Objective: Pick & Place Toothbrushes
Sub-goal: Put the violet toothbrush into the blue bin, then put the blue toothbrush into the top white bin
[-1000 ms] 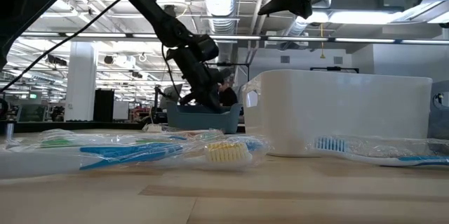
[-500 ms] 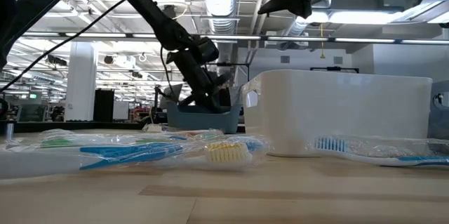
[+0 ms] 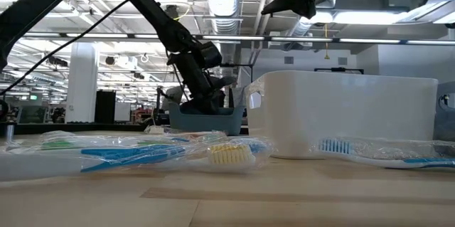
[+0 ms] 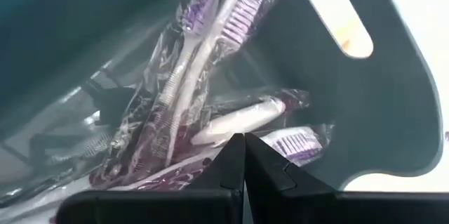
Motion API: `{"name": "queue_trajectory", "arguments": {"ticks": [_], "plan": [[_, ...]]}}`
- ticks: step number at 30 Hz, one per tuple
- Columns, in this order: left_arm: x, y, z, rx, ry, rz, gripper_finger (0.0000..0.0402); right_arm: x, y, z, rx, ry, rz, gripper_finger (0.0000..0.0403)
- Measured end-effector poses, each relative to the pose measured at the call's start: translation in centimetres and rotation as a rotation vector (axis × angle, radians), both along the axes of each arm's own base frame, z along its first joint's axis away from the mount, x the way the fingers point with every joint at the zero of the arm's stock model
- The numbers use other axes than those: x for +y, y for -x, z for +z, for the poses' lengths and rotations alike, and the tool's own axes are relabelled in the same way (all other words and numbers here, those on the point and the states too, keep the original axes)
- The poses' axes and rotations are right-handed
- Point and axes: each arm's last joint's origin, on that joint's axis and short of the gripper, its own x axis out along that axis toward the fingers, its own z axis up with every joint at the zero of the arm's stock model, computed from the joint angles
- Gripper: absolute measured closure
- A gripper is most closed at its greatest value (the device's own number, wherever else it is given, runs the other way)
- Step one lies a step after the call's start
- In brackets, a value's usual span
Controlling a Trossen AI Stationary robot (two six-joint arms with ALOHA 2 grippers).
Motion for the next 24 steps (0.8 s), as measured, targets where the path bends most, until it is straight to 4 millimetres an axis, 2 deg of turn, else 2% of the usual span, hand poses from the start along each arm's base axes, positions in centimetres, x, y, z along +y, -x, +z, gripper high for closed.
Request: {"name": "queue_trajectory", "arguments": {"ticks": [5, 15, 20, 24], "plan": [[0.0, 0.2, 1.1, -0.001, -0.044, 0.007, 0.0401, 0.0, 0.0, 0.0, 0.0, 0.0, 0.0, 0.0117], [-0.5, 1.4, 7.1, -0.052, -0.238, 0.03, 0.0401, 0.0, 0.0, 0.0, 0.0, -0.001, -0.001, 0.0117], [-2.2, 2.1, 11.1, -0.142, -0.31, -0.004, 0.0401, 0.0, 0.0, 0.0, 0.0, -0.002, -0.002, 0.0117], [-3.8, 2.8, 12.9, -0.18, -0.336, -0.024, 0.0401, 0.0, 0.0, 0.0, 0.0, -0.021, -0.016, 0.0117]]}}
